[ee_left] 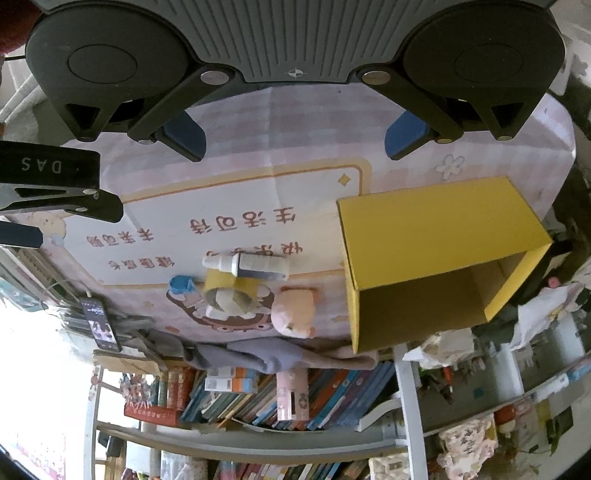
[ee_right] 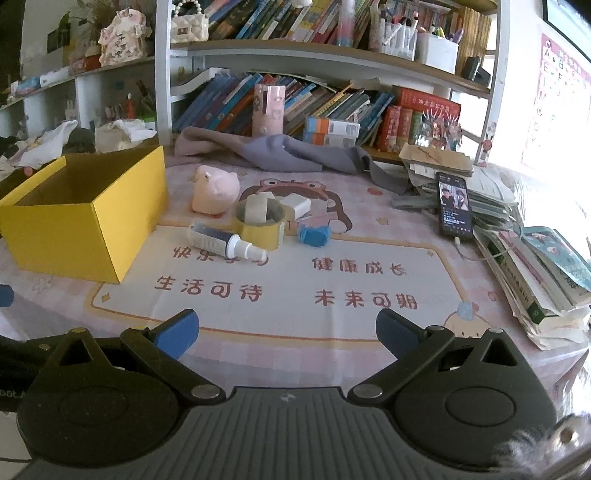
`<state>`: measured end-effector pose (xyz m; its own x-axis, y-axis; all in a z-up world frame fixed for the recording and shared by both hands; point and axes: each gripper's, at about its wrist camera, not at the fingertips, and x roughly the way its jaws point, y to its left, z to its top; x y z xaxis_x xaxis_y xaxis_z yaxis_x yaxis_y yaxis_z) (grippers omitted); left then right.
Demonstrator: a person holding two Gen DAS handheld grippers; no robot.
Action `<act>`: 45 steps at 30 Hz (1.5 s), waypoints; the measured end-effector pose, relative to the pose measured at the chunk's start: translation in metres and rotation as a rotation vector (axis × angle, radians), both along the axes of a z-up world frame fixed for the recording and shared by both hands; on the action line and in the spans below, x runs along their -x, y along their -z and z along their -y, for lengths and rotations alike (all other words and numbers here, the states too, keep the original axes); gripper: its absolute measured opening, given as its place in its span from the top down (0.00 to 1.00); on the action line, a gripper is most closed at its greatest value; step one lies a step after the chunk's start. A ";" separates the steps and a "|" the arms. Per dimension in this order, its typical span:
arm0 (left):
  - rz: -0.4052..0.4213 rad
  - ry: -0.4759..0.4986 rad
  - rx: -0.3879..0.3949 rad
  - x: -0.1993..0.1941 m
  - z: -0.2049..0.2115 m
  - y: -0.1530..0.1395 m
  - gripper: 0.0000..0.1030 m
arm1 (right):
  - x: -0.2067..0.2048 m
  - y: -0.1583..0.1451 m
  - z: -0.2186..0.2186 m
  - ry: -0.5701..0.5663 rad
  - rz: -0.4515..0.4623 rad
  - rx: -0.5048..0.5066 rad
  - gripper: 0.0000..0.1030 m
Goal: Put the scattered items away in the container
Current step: 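Move both tools toward the items beside the yellow box, then close the right gripper on the small blue toy while the left tool approaches the white tube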
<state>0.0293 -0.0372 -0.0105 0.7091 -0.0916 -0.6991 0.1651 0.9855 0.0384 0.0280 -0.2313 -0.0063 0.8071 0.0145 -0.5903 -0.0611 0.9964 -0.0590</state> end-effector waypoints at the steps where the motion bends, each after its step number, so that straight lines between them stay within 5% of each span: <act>1: 0.002 0.006 0.002 -0.002 0.001 0.000 0.00 | -0.001 0.000 0.001 0.000 0.002 0.001 0.00; 25: 0.022 0.154 0.068 -0.063 0.043 0.003 0.00 | -0.067 0.001 0.029 0.011 -0.009 0.017 0.00; 45: -0.066 0.048 0.072 -0.135 0.078 0.015 0.00 | -0.152 0.009 0.067 -0.079 -0.070 -0.003 0.00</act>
<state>0.1641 -0.1154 -0.0254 0.6550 -0.1765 -0.7347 0.2122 0.9762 -0.0453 0.1798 -0.2982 -0.0149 0.7600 0.0781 -0.6452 -0.1434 0.9885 -0.0491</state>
